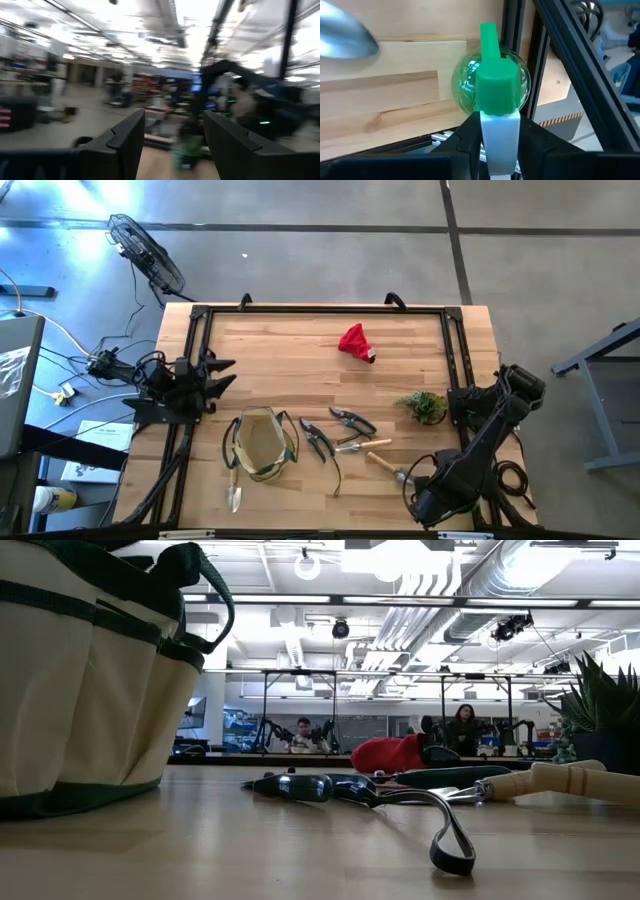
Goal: Pick & Place Garden tools in Gardening bag
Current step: Put the green spray bottle into the brown gardening bag
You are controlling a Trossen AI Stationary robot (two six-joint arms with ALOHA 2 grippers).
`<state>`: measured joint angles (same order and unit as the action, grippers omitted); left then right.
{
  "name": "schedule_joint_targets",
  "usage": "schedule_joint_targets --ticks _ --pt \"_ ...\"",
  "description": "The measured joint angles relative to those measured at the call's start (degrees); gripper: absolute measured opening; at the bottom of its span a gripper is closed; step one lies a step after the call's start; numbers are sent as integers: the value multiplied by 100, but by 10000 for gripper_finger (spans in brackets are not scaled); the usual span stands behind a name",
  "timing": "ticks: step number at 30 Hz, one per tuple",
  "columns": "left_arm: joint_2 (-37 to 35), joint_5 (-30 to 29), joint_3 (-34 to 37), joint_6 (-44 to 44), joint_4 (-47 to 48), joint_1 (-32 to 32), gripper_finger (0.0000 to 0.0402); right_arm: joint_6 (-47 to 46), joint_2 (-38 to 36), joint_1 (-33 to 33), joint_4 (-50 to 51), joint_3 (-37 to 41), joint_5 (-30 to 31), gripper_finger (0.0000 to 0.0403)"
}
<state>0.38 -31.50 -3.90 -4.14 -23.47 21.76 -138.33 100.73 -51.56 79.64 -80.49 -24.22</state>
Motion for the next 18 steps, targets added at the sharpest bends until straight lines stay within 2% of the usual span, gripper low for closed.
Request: schedule_joint_targets --ticks 4,6,13,18 --pt "2 1165 -5 92 18 0 196 235 -6 60 -154 -2 273 74" --pt "2 1564 -121 132 271 4 196 384 -13 98 -193 -9 486 74" --pt "335 1572 -785 747 1625 2 196 893 -12 222 -244 -57 1335 74" --pt "1023 1821 -1095 896 1747 2 196 1321 26 376 -386 -355 2490 68"
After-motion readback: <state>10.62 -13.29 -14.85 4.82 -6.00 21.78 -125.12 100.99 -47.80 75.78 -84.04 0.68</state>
